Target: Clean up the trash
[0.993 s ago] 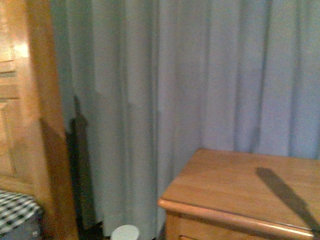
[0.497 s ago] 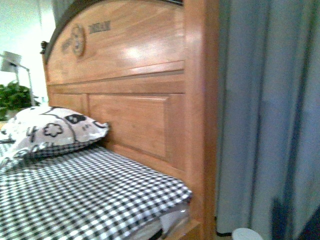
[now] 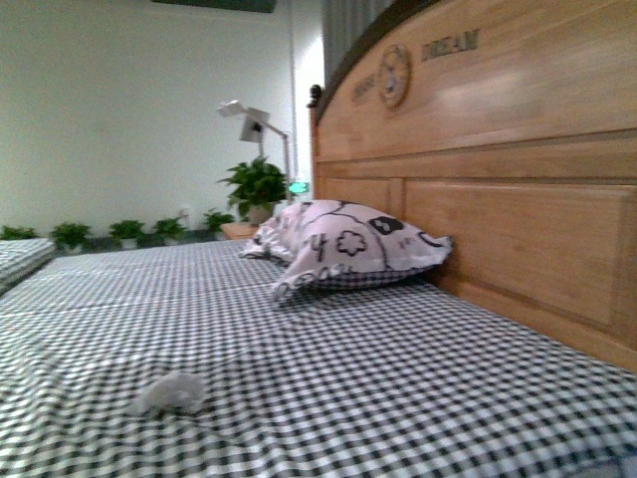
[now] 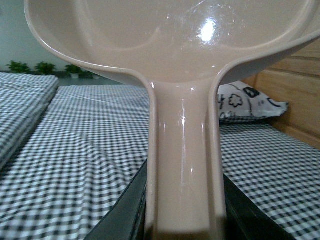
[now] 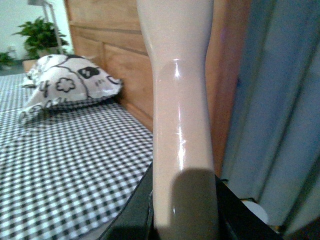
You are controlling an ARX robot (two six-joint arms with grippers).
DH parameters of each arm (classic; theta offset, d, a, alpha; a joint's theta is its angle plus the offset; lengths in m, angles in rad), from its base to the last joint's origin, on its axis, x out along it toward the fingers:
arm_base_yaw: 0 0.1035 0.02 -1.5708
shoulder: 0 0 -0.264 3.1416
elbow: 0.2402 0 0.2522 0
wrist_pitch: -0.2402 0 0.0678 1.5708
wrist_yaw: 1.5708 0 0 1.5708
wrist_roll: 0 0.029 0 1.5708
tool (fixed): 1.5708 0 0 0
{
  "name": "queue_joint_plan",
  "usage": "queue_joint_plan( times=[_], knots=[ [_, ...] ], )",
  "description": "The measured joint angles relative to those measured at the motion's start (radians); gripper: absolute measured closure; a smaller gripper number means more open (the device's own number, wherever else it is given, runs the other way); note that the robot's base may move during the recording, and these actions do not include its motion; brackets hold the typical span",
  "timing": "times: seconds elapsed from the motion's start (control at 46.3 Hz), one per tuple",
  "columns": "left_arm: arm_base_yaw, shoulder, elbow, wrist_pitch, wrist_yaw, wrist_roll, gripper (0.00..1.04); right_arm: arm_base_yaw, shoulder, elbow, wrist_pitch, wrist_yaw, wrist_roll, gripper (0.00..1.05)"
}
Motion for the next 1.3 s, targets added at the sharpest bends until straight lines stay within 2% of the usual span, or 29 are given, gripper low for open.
queue_joint_plan(
  times=[0.173, 0.216, 0.238, 0.259, 0.324, 0.54, 0.713, 0.993, 1.296],
  knots=[
    [0.002, -0.002, 0.003, -0.014, -0.032, -0.003, 0.78, 0.003, 0.005, -0.001, 0.0, -0.014, -0.004, 0.85],
    [0.005, 0.019, 0.062, -0.179, -0.064, 0.004, 0.78, 0.003, 0.009, -0.002, -0.001, -0.014, -0.004, 0.85],
    [0.009, 0.029, 0.076, -0.211, -0.062, 0.008, 0.78, 0.003, 0.01, -0.003, -0.001, -0.012, -0.004, 0.85],
    [0.029, 0.063, 0.114, -0.292, -0.046, 0.02, 0.78, 0.003, 0.01, -0.003, -0.001, -0.01, -0.004, 0.85],
    [0.08, 0.152, 0.169, -0.383, 0.031, 0.046, 0.78, 0.003, 0.008, -0.003, -0.001, -0.006, -0.004, 0.85],
    [0.169, 0.424, 0.249, -0.325, 0.262, 0.208, 0.79, 0.003, -0.003, -0.002, 0.0, 0.001, -0.004, 0.85],
    [0.184, 0.586, 0.325, -0.364, 0.363, 0.388, 0.79, 0.003, -0.002, -0.002, -0.001, -0.001, -0.004, 0.85],
    [0.187, 0.793, 0.413, -0.512, 0.418, 0.627, 0.79, 0.003, -0.002, -0.002, -0.001, -0.001, -0.004, 0.85],
    [0.209, 0.947, 0.47, -0.513, 0.403, 0.752, 0.79, 0.003, -0.002, -0.002, -0.001, -0.001, -0.004, 0.85]
  ],
)
